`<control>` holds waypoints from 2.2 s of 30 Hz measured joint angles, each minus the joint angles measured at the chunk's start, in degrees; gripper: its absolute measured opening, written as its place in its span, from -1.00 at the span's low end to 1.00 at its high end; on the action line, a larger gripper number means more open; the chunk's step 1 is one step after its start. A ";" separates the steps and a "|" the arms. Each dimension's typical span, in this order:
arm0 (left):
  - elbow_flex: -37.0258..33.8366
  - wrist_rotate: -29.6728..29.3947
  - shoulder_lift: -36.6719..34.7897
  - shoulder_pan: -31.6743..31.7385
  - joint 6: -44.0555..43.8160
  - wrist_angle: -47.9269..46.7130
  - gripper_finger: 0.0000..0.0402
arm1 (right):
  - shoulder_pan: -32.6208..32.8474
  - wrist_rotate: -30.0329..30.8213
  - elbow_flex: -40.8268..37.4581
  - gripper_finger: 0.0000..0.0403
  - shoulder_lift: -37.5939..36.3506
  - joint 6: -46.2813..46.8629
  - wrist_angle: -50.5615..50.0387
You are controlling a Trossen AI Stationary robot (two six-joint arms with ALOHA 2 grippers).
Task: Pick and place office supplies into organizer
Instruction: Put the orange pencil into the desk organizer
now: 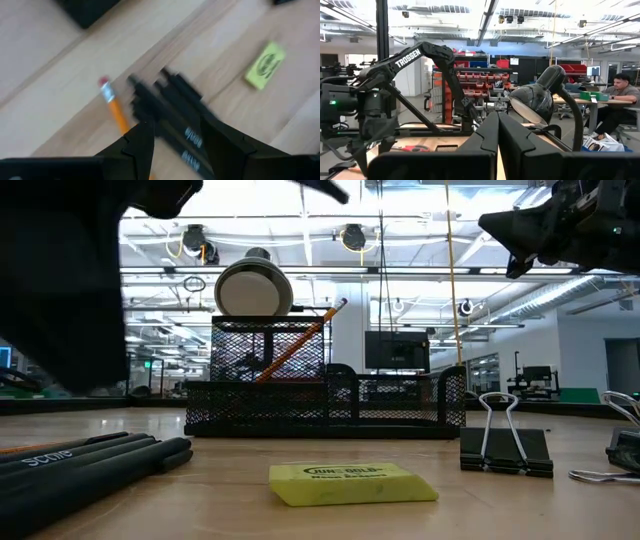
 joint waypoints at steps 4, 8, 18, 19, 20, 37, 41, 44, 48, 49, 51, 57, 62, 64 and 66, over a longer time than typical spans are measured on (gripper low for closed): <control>3.00 5.65 -0.07 0.40 -4.52 -5.73 -0.19 | 0.00 0.00 0.00 -1.00 0.00 0.00 0.15; 3.53 10.94 -0.09 0.36 -4.66 -6.34 -0.19 | 0.00 0.00 0.00 -1.00 0.00 0.00 0.27; 0.35 12.65 -0.09 1.25 -5.14 -5.76 -0.19 | 0.00 0.00 0.00 -1.00 0.00 0.00 0.27; 0.01 12.67 -0.09 1.40 -5.15 -5.76 -0.19 | 0.00 0.00 0.01 -1.00 0.00 0.00 0.27; -0.28 12.69 -0.09 1.58 -5.16 -5.75 -0.19 | 0.00 0.00 -0.01 -1.00 0.00 0.00 0.27; -8.27 14.21 -0.48 2.24 -6.08 1.11 -0.19 | 0.00 0.00 0.00 -1.00 -0.02 0.00 0.25; -9.48 16.16 -0.46 1.89 -7.51 1.36 -0.19 | 0.00 0.00 0.01 -1.00 -0.02 0.00 0.25; -10.26 17.36 -0.46 1.86 -8.83 1.62 -0.19 | 0.00 0.00 0.01 -1.00 -0.02 0.00 0.23; -10.77 17.38 -0.44 1.84 -9.38 2.76 -0.19 | 0.01 0.00 0.00 -1.00 -0.02 0.00 0.23; -10.84 17.30 -0.21 1.95 -9.27 3.37 -0.19 | 0.00 0.00 -0.01 -1.00 -0.02 0.00 0.23; -10.84 17.41 0.13 2.27 -8.74 4.08 -0.19 | 0.01 0.00 0.00 -1.00 -0.02 0.00 0.23; -10.84 18.00 1.05 2.79 -8.60 5.31 -0.34 | 0.02 -0.01 0.00 -1.00 -0.02 0.04 0.14; -10.84 18.14 1.05 2.79 -9.14 7.09 -0.57 | 0.02 -0.02 -0.01 -1.00 -0.02 0.04 -0.21; -10.84 18.17 1.05 2.79 -9.18 7.67 -0.67 | 0.02 -0.02 0.01 -1.00 0.00 0.04 -0.23; -10.84 17.82 1.05 2.79 -9.40 8.13 -0.78 | 0.02 -0.02 -0.01 -1.00 -0.02 0.04 -0.22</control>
